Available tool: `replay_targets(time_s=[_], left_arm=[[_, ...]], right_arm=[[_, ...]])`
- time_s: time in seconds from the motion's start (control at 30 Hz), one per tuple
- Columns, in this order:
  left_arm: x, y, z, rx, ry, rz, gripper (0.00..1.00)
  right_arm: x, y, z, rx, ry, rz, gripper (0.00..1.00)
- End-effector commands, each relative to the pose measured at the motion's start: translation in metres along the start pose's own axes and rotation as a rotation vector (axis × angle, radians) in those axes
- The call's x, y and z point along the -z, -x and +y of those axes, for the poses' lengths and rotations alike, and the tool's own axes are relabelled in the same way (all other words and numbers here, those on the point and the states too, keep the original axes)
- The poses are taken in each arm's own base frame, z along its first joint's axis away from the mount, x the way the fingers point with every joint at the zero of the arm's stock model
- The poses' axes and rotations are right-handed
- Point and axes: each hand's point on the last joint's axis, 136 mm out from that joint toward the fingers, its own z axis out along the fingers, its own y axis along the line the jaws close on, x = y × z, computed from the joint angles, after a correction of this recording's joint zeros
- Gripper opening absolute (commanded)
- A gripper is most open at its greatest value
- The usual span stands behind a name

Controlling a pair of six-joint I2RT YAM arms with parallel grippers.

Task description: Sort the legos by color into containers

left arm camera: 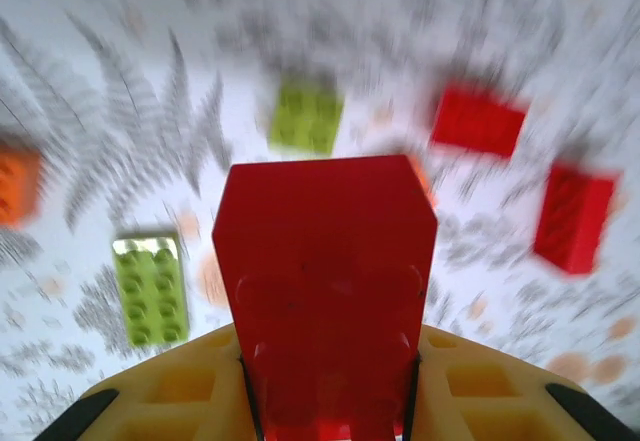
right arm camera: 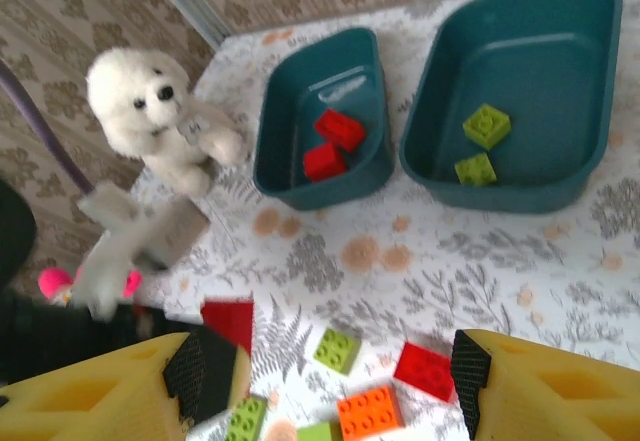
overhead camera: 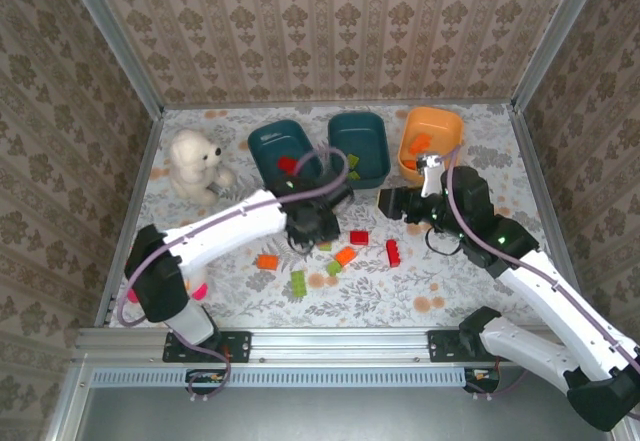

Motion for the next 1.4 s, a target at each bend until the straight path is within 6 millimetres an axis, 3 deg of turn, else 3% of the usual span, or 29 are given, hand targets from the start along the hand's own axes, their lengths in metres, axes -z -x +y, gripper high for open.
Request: replay_targets(time_s=[0.0,0.2,0.33,0.47,0.53,0.7,0.93,1.37], left_arm=[[0.018,0.048,0.022,-0.05,0.026,-0.073,0.26],[0.024,0.143,0.019,-0.038,-0.078,-0.185,0.26],[-0.004,0.187,0.009,-0.036,-0.178,-0.177,0.26],[-0.035,0.211,-0.007,-0.026,-0.271,-0.128,0.26],[-0.048,0.23,-0.002,-0.001,-0.294,-0.115,0.25],[-0.076,0.237,-0.004,0.002,-0.304,-0.048,0.26],[-0.108,0.221,0.003,0.012,-0.306,0.054,0.26],[-0.127,0.206,0.016,0.015,-0.284,0.14,0.37]], right_arm=[[0.0,0.018,0.002,0.018,-0.022,-0.022,0.69],[-0.019,0.028,0.01,-0.012,-0.005,0.016,0.69],[-0.03,0.03,0.012,-0.041,0.003,0.034,0.69],[-0.033,0.035,0.015,-0.042,0.006,0.037,0.69],[-0.033,0.036,0.014,-0.034,-0.003,0.037,0.69],[-0.032,0.034,0.007,-0.044,-0.029,0.038,0.69],[-0.037,0.029,0.001,-0.072,-0.049,0.05,0.69],[-0.044,0.025,-0.003,-0.109,-0.062,0.063,0.68]])
